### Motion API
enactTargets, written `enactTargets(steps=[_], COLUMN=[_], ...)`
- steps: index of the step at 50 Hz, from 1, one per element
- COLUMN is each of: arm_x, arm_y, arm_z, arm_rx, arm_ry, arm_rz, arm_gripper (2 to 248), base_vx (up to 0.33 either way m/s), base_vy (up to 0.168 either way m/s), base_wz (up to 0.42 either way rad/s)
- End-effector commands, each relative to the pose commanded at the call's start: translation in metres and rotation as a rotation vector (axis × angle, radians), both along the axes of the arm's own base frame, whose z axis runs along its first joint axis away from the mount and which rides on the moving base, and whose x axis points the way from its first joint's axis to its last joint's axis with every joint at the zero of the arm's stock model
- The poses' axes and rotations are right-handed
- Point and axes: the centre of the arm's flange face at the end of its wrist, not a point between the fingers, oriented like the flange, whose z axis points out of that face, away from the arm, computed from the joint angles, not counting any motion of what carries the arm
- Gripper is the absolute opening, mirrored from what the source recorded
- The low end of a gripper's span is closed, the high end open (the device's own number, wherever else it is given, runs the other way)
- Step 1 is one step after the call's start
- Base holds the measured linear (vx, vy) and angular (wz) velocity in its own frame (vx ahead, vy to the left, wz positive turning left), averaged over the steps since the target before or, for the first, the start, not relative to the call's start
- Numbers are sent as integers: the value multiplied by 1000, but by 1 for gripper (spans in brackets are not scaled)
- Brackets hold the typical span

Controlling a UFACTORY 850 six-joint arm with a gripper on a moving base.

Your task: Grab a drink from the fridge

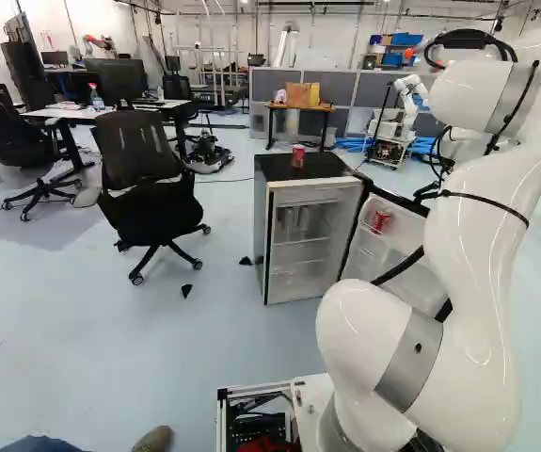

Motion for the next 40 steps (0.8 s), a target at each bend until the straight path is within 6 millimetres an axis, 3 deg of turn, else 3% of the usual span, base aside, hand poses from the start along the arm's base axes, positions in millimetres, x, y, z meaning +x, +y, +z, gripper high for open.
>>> enactTargets(steps=[40], arm_x=[-13], arm_y=[23], arm_z=[0], arm_rx=[61], arm_ry=[44], arm_rz=[12], arm_gripper=[247], base_vx=[0], base_vy=[0], base_wz=[0])
